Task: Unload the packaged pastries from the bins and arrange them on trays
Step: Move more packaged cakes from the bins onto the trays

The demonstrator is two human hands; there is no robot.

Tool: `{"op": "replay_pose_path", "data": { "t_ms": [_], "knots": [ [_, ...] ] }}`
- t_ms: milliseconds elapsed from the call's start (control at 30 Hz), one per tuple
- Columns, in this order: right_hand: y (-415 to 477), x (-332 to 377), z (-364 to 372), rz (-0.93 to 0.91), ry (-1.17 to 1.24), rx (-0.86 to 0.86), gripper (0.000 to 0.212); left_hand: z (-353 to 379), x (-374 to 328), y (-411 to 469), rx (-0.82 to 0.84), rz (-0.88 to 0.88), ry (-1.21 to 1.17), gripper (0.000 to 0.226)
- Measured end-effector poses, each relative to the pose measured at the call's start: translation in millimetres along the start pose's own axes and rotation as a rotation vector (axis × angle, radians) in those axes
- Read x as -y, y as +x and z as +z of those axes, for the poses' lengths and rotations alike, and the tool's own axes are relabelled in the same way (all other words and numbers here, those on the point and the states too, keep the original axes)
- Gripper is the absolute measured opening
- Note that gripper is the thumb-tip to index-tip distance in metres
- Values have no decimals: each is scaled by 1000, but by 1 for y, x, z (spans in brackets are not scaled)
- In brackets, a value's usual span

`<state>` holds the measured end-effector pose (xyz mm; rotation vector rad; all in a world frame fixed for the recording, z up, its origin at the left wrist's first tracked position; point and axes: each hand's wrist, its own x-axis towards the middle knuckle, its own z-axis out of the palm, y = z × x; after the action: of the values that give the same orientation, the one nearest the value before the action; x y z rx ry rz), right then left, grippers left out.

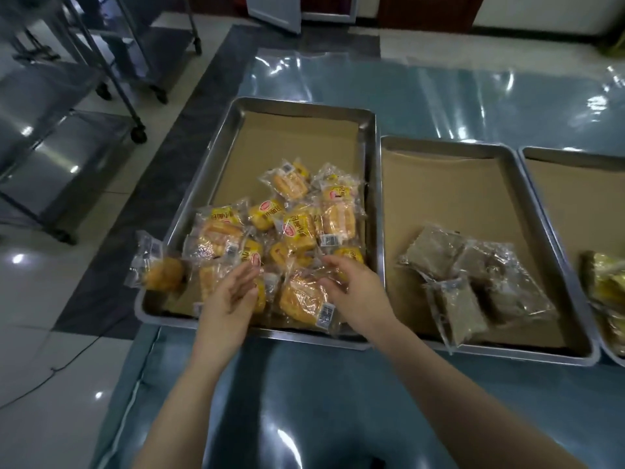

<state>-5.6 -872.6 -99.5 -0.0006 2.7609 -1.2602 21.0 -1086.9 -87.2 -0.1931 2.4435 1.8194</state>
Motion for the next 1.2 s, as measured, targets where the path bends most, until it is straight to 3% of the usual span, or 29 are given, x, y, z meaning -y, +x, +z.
{"op": "replay_pose_path", "data": {
  "t_ms": [300, 633, 767, 1067, 1200],
  "knots": [
    [-31, -22, -57, -220, -204, 10, 47, 51, -37, -19, 58, 183, 296, 48],
    [-114, -127, -221, -246, -408, -146, 49, 214, -101, -92, 81, 418, 575, 61],
    [-143, -160, -298, -239, -490, -157, 47, 275, -145, -112, 124, 495, 609, 69],
    [-144, -168, -427, -333, -442, -331, 37, 350, -257, -111, -8, 697, 678, 67],
    [-156, -186, -486, -364, -458, -406, 37, 395, -291, -116, -26, 750, 602, 65]
  ]
}}
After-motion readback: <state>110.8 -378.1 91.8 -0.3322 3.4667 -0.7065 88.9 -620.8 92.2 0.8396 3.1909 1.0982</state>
